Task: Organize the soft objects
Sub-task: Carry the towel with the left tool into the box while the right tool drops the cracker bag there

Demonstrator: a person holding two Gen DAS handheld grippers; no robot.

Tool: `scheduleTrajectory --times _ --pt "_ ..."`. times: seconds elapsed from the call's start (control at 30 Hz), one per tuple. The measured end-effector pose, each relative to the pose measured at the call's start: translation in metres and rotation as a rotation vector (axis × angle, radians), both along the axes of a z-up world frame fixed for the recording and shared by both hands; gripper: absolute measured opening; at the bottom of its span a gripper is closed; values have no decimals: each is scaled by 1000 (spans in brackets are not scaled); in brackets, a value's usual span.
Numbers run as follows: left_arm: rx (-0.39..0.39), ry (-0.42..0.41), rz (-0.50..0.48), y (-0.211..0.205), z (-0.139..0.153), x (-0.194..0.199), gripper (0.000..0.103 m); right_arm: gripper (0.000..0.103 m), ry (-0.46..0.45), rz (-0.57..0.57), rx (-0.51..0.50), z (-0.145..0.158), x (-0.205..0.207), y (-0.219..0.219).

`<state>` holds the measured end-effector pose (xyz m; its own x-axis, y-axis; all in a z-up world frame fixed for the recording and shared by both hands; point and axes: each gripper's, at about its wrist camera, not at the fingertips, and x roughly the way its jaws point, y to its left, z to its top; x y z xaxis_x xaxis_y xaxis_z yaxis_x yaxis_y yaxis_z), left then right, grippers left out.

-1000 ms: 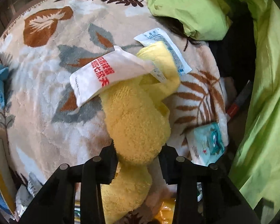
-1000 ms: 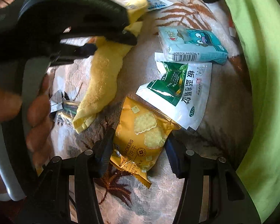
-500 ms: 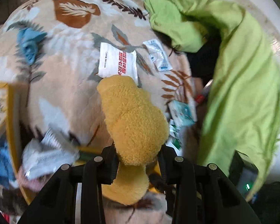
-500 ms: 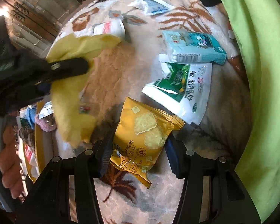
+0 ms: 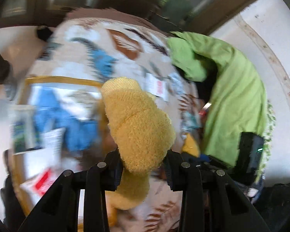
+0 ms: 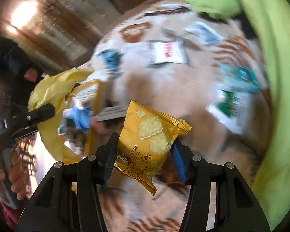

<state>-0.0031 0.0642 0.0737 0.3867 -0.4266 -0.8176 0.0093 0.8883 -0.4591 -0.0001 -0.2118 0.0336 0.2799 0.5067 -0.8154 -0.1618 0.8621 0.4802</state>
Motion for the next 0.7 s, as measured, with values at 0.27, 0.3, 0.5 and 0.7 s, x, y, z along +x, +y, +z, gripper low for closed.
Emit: scheduleTrajectory --times 0.27,0.3,0.5,0.7 --pt "151 50 137 55 -24 -25 36 52 -22 215 54 13 12 113" --pt "161 52 146 59 -27 -26 36 52 -29 234 51 13 16 127" --pt "213 113 218 83 -68 -27 37 52 -19 311 29 -5 37 191" --pt "194 109 280 95 -90 -27 56 54 20 362 -34 -40 40 230"
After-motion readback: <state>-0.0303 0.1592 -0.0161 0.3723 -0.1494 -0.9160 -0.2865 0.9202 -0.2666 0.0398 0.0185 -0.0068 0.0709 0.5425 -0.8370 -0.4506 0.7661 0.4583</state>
